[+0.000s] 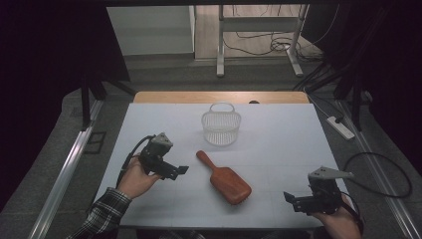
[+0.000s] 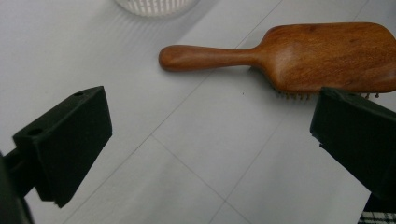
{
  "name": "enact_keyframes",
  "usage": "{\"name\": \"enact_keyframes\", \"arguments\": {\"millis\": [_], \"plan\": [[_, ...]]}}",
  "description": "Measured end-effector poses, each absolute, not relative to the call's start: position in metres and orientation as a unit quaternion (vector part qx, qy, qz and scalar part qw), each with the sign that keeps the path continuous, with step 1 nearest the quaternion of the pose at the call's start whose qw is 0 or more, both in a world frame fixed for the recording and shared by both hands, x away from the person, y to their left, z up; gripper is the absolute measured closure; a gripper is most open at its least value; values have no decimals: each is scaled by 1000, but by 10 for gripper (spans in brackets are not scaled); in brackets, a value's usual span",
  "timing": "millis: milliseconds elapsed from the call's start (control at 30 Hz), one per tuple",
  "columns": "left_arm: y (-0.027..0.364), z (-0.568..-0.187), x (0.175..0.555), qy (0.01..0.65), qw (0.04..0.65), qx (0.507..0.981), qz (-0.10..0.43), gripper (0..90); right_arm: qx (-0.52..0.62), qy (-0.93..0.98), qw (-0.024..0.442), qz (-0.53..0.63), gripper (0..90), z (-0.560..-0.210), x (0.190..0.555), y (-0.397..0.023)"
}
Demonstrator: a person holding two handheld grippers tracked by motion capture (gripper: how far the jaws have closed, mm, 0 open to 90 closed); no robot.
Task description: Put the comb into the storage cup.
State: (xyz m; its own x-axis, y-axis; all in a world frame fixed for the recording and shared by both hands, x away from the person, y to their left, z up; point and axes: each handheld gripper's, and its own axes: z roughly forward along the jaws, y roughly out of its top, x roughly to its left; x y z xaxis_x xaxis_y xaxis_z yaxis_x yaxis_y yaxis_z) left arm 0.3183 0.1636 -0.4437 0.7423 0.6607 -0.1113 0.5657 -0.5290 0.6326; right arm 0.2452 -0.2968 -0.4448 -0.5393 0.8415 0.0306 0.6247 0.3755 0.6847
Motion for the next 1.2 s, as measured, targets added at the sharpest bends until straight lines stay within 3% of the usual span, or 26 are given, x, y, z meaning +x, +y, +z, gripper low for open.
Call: {"name": "enact_keyframes", "arguments": {"millis": [1200], "plan": [[99,-453,368,312,305,898,53,0,448,815,163,330,6,-445,245,-297]]}}
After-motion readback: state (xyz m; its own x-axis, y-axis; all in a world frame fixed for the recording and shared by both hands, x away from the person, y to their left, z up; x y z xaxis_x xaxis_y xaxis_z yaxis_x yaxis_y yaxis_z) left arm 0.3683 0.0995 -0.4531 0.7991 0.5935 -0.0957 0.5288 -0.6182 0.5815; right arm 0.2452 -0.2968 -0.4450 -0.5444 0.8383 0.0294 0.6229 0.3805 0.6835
